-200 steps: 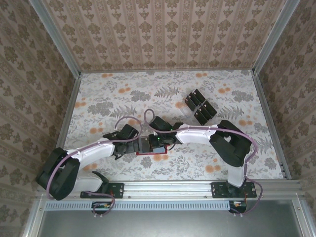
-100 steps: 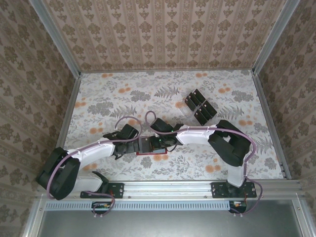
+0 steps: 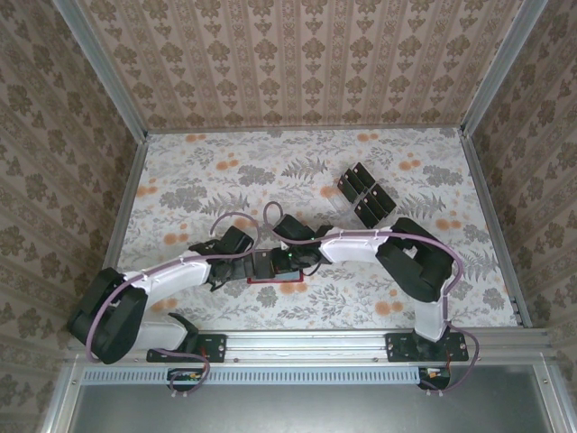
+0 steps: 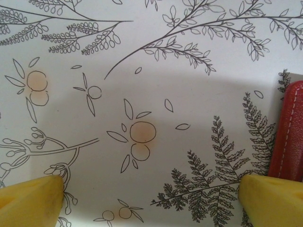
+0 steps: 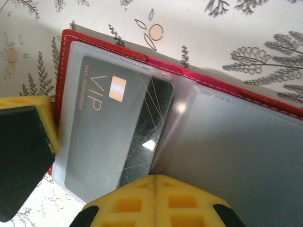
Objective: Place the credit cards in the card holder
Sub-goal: Insert the credit card into the card holder.
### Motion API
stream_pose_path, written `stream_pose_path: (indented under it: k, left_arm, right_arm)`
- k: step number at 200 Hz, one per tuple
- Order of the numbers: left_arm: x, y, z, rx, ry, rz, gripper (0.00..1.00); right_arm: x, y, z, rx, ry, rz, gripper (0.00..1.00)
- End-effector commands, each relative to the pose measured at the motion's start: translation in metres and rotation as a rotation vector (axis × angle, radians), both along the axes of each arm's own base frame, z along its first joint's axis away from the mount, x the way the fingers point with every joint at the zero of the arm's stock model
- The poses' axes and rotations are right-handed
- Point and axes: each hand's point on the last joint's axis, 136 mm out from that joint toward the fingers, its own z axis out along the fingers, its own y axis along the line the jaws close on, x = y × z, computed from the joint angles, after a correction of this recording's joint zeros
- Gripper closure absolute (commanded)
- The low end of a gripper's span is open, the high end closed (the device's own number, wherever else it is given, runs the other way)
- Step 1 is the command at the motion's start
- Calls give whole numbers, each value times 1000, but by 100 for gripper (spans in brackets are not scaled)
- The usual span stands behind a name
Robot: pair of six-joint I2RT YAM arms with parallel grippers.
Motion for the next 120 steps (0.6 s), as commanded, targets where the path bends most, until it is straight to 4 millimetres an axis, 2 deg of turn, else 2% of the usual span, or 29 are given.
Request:
stream_pose_path:
  k: [1, 70, 120]
  left_arm:
    - [-10, -4, -25, -24, 59, -5, 0]
    - [-9, -6, -24, -26, 59, -6, 0]
    - [-6, -8, -19, -28, 50, -11, 0]
  right_arm:
    - [-4, 12, -2, 23, 26, 13, 100]
    - [-6, 23, 0, 50, 39, 26, 100]
    - [-2, -9, 5, 2, -10, -21, 98]
